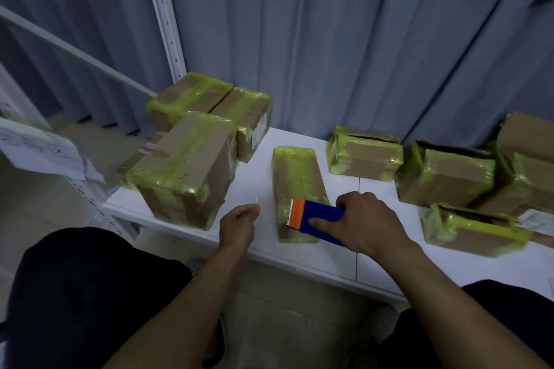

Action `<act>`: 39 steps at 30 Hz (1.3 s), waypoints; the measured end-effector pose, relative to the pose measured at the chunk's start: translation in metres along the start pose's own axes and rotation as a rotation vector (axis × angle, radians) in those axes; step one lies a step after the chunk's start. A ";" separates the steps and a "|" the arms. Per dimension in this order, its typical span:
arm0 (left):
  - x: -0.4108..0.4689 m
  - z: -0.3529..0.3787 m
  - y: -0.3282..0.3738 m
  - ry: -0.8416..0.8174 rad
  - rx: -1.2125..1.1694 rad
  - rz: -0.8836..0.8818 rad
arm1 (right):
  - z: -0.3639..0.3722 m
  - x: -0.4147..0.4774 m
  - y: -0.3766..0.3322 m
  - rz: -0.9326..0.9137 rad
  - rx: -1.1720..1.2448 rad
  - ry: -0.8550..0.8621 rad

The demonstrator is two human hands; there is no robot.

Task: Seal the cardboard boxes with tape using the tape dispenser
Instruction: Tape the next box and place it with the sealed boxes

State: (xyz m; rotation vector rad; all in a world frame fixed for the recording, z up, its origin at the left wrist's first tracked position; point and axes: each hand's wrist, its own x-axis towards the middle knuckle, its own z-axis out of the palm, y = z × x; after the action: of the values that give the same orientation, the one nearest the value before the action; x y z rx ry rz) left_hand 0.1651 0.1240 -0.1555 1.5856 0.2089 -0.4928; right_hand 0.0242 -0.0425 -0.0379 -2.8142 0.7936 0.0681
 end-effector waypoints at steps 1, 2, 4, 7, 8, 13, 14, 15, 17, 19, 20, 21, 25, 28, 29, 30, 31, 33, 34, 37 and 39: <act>0.002 0.002 -0.001 -0.005 -0.004 -0.012 | 0.000 0.002 -0.001 0.007 -0.016 -0.008; 0.004 0.004 -0.002 -0.006 -0.014 -0.021 | 0.001 0.005 -0.002 0.014 -0.027 -0.015; 0.009 0.008 -0.005 -0.003 -0.026 -0.036 | 0.002 0.009 -0.003 0.029 -0.052 -0.032; 0.015 0.014 -0.015 -0.010 -0.036 -0.053 | 0.006 0.016 -0.005 0.054 -0.070 -0.064; 0.016 0.017 -0.018 -0.015 -0.043 -0.062 | 0.007 0.019 -0.005 0.064 -0.067 -0.077; 0.018 0.034 -0.032 -0.079 -0.021 -0.094 | 0.008 0.031 -0.005 0.111 -0.035 -0.149; 0.017 0.037 -0.031 -0.095 -0.002 -0.083 | 0.008 0.032 -0.004 0.117 -0.033 -0.157; 0.018 0.040 -0.032 -0.110 0.023 -0.069 | 0.008 0.034 -0.004 0.124 -0.031 -0.163; 0.019 0.041 -0.033 -0.135 0.030 -0.068 | 0.007 0.037 -0.003 0.138 -0.015 -0.182; 0.023 0.038 -0.038 -0.109 0.027 -0.072 | 0.007 0.039 -0.002 0.142 -0.005 -0.194; 0.023 0.036 -0.040 -0.073 0.032 -0.019 | 0.007 0.039 -0.003 0.144 -0.004 -0.196; 0.021 0.035 -0.041 -0.041 0.015 0.064 | 0.008 0.039 -0.003 0.146 -0.004 -0.197; -0.001 0.041 -0.044 -0.121 -0.049 0.246 | 0.010 0.039 -0.001 0.143 -0.006 -0.189; -0.012 0.042 -0.042 -0.225 -0.003 0.270 | 0.012 0.038 0.000 0.138 -0.005 -0.175; -0.010 0.041 -0.045 -0.243 0.008 0.265 | 0.013 0.037 0.000 0.137 -0.006 -0.171; -0.009 0.039 -0.045 -0.263 0.010 0.268 | 0.013 0.037 0.000 0.134 -0.005 -0.169; -0.008 0.036 -0.046 -0.282 0.033 0.283 | 0.013 0.036 0.000 0.133 -0.004 -0.167; -0.009 0.031 -0.043 -0.305 0.061 0.334 | 0.015 0.035 0.001 0.131 -0.002 -0.158; -0.007 0.028 -0.040 -0.306 0.057 0.374 | 0.015 0.034 0.001 0.128 -0.002 -0.154; 0.004 0.021 -0.030 -0.302 0.201 0.611 | 0.015 0.031 0.003 0.120 -0.003 -0.140; 0.015 0.015 -0.027 -0.372 0.362 0.731 | 0.016 0.029 0.004 0.115 0.002 -0.135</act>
State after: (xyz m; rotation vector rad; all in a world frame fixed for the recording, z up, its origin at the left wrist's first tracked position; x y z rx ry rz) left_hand 0.1645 0.1093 -0.1871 1.7446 -0.7580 -0.2415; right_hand 0.0469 -0.0573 -0.0574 -2.7255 0.9209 0.2717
